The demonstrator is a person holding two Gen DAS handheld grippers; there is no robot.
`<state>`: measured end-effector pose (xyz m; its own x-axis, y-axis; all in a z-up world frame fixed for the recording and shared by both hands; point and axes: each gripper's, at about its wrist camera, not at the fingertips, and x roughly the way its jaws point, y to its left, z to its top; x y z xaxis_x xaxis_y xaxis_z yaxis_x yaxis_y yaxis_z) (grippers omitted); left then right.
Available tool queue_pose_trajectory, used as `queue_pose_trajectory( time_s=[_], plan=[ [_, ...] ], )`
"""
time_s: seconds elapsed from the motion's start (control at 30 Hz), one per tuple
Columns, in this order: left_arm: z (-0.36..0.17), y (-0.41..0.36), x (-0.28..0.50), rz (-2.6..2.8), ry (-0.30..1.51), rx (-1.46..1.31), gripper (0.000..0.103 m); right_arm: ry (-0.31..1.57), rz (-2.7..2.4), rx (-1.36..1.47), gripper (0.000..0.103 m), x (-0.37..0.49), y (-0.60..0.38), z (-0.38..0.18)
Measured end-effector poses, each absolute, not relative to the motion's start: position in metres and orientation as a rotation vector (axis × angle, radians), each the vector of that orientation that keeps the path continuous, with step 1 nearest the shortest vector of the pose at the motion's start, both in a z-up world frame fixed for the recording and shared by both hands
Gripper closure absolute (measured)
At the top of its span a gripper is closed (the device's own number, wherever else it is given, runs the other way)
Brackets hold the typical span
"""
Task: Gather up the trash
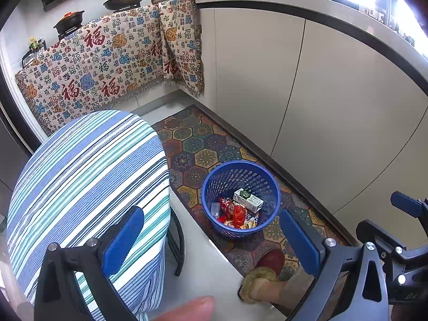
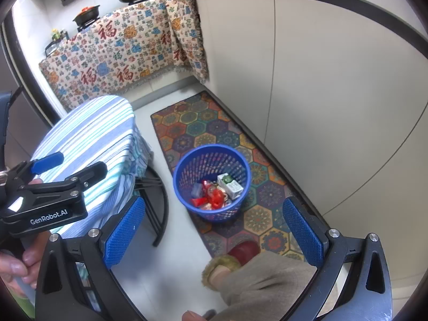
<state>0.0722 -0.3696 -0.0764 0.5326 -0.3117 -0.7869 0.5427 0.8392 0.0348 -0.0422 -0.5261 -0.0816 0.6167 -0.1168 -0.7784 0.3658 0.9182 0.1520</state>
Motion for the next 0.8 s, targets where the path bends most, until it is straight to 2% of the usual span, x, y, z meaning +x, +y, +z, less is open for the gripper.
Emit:
queue_pose_trajectory(
  time_s=[0.8],
  plan=[
    [-0.0787, -0.3722, 0.0734, -0.53, 0.885, 0.303, 0.0, 0.871, -0.294, 0.319, 0.0, -0.0408, -0.5342, -0.0844]
  ],
)
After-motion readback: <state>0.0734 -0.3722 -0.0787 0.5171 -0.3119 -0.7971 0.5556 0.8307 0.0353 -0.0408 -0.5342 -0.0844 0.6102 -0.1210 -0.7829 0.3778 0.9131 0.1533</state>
